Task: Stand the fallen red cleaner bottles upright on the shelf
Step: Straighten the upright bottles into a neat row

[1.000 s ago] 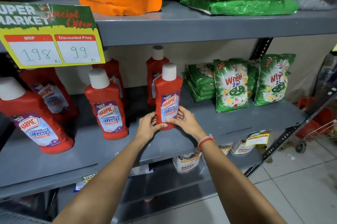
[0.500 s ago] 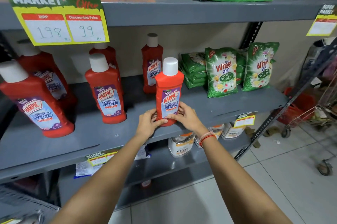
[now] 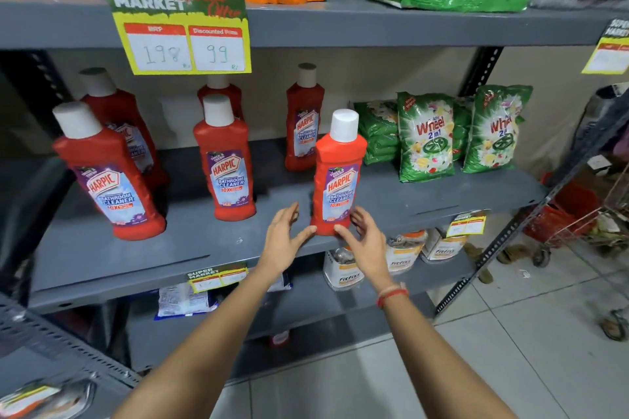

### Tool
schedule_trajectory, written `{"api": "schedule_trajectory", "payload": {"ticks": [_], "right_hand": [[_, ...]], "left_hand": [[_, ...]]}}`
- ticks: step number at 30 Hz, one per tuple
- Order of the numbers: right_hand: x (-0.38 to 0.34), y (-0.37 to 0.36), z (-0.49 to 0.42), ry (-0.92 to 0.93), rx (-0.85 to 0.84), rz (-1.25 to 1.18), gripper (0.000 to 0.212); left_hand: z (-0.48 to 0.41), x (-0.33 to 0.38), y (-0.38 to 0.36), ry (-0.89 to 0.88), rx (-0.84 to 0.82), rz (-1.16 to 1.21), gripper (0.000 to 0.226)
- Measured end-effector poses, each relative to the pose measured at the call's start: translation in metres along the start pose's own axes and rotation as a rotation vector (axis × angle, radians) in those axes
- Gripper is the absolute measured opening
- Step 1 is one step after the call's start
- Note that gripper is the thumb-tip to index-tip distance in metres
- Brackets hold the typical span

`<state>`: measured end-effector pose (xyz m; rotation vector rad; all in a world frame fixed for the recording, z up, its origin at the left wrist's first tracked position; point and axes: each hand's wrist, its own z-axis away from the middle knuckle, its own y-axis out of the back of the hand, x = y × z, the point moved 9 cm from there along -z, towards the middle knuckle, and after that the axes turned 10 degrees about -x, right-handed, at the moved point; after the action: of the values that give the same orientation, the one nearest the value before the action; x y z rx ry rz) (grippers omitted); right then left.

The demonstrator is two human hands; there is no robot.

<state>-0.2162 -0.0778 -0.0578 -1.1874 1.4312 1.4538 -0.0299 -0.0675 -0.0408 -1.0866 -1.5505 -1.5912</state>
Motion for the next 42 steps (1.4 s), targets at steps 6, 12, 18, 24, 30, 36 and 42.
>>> {"api": "schedule_trajectory", "payload": {"ticks": [6,12,18,24,30,36,42], "right_hand": [[-0.042,-0.062,0.034,0.155,0.101,0.083,0.02],[-0.082,-0.138,-0.019,0.179,-0.127,0.122,0.036],[-0.092,-0.177,-0.065,0.049,-0.377,0.159,0.052],[-0.092,-0.179,-0.056,0.059,-0.438,0.084,0.043],[-0.088,-0.17,-0.026,0.121,-0.455,0.093,0.05],[-0.083,-0.163,-0.007,0.135,-0.463,0.059,0.05],[-0.083,-0.159,0.001,0.119,-0.445,0.007,0.05]], "left_hand": [[0.057,-0.024,0.105,-0.012,0.493,0.023,0.03],[0.04,-0.042,0.15,0.107,0.425,-0.121,0.055],[0.014,-0.046,0.14,0.119,0.212,0.022,0.051],[0.022,-0.044,0.148,0.078,0.254,-0.048,0.037],[0.047,-0.037,0.136,0.014,0.225,-0.065,0.039],[0.068,-0.035,0.126,0.017,0.237,-0.109,0.046],[0.075,-0.03,0.122,0.03,0.224,-0.066,0.043]]}}
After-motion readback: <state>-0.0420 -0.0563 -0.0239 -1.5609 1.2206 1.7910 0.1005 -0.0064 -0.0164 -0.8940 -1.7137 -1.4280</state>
